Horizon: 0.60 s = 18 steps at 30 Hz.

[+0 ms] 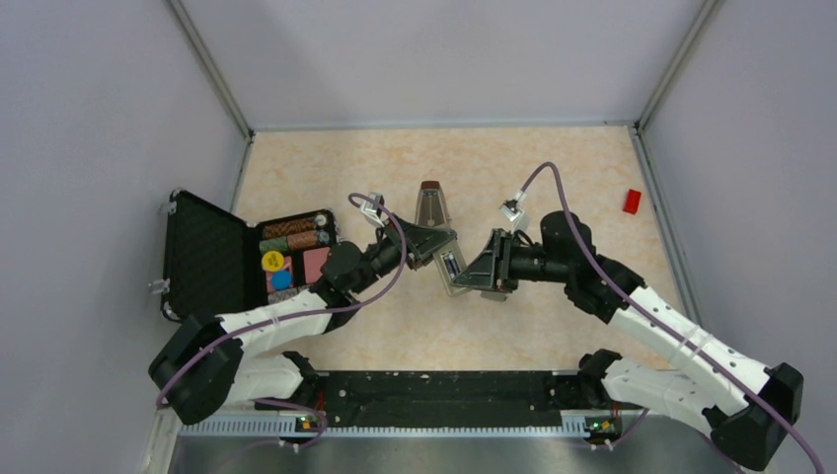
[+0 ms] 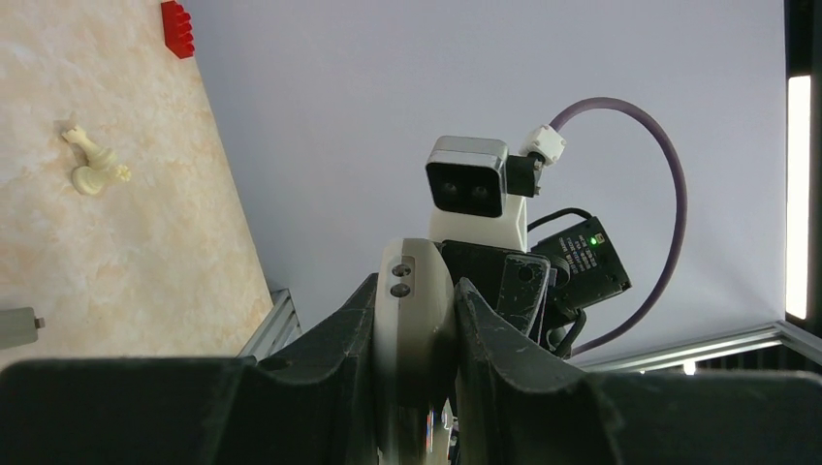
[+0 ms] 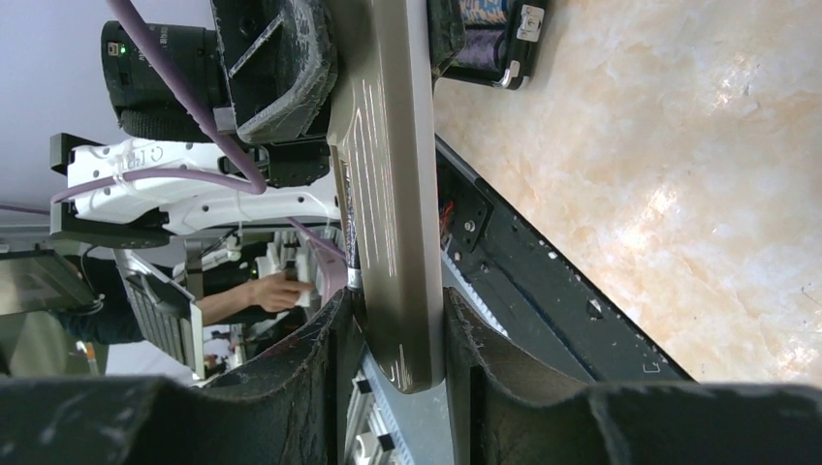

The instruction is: Load the batteries into the remote control

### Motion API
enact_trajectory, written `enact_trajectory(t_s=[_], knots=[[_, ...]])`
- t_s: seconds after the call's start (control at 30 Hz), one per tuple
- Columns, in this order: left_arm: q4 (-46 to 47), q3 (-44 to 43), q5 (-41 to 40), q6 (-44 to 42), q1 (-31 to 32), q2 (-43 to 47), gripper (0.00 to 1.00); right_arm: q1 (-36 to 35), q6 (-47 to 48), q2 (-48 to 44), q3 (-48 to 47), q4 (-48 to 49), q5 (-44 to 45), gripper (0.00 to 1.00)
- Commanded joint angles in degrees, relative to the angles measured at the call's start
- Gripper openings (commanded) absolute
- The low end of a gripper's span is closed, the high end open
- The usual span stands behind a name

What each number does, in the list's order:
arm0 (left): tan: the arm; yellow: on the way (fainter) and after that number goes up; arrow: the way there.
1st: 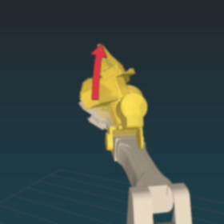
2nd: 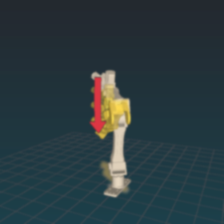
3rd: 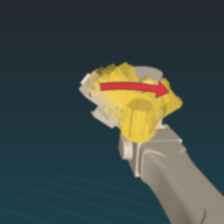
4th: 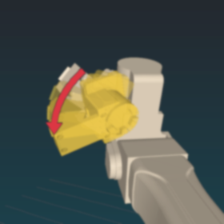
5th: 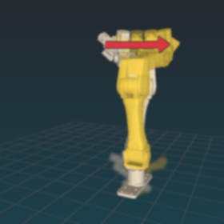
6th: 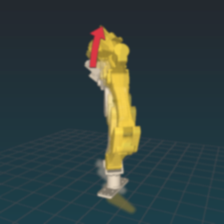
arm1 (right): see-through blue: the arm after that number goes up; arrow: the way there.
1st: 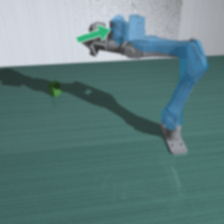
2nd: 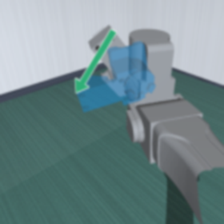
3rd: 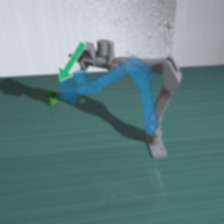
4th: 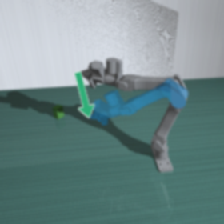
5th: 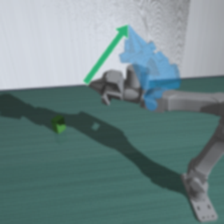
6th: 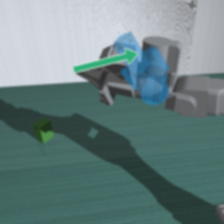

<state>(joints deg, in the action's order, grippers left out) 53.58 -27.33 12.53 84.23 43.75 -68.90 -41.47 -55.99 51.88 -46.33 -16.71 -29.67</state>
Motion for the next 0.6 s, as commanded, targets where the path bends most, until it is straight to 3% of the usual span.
enact_trajectory(t_s=[0.0,0.4,0.57], knots=[[5.22,-1.33,1.70,0.27,1.08,1.28,0.00,-0.03,-2.90,2.10,1.15,3.80,4.30,0.29],[7.06,-0.39,1.42,-0.10,1.08,1.14,0.00,-0.01,-13.89,3.57,4.93,3.79,5.90,0.29],[7.05,0.70,0.71,-1.63,1.08,2.39,0.00,-0.03,-15.99,3.04,6.15,5.04,5.92,0.47]])
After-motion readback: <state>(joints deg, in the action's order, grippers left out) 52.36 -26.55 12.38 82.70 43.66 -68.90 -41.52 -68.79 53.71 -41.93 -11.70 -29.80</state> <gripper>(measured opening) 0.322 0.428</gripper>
